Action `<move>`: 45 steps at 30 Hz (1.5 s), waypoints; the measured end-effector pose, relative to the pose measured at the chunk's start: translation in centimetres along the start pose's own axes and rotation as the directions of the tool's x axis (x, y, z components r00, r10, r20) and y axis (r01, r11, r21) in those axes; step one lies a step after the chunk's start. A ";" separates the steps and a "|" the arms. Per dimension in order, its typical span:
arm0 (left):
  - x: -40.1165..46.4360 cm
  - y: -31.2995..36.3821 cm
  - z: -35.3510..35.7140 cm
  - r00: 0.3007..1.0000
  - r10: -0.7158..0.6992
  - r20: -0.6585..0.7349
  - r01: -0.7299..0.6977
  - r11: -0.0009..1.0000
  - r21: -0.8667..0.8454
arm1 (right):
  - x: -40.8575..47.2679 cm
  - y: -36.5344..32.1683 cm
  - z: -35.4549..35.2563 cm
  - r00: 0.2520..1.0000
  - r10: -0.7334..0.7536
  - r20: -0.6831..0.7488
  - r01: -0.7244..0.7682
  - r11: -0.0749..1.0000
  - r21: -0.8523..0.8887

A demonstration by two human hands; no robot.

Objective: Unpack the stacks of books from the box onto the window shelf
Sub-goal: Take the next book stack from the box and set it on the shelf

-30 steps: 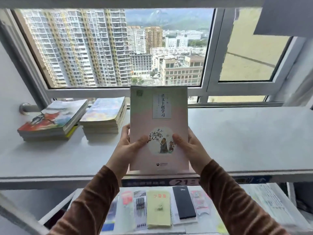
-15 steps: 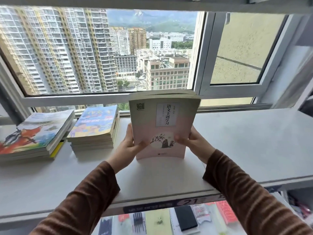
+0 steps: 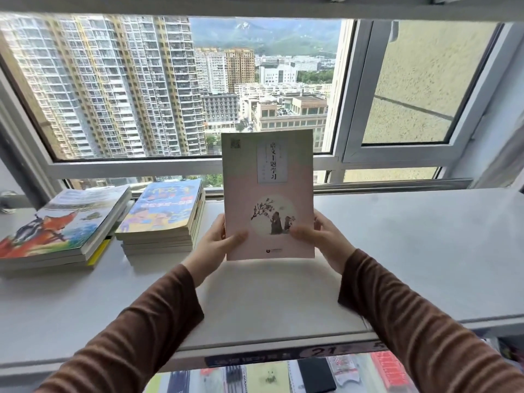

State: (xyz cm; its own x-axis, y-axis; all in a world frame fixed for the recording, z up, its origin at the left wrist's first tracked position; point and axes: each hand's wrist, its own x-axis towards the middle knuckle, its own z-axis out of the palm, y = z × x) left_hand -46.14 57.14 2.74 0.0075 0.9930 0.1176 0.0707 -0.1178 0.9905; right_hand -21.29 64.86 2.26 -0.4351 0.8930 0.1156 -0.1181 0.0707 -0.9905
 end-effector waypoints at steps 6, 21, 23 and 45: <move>2.8 1.0 -1.4 0.925 -0.366 -0.104 0.360 0.930 -0.072 | 3.9 -0.7 2.5 0.928 0.366 -0.067 -0.348 0.917 0.196; 3.8 -0.8 -1.8 0.893 -0.334 -0.301 0.293 0.940 -0.172 | 7.9 -1.0 3.8 0.811 0.585 -0.027 -0.577 0.806 0.131; 3.7 -1.0 -1.6 0.895 -0.323 -0.307 0.273 0.942 -0.197 | 7.9 -1.3 3.5 0.815 0.577 -0.053 -0.579 0.814 -0.042; -0.3 4.6 2.6 0.962 0.244 -0.119 -0.036 0.551 0.834 | -2.7 -3.8 -0.6 0.983 -0.066 -0.172 -0.107 0.555 -0.825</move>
State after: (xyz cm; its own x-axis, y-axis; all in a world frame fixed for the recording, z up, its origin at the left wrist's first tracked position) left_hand -43.27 56.26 7.03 -0.0947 0.9269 0.3630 0.8703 -0.1000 0.4822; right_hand -19.17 62.41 5.64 -0.2665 0.9494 0.1659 0.7170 0.3103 -0.6241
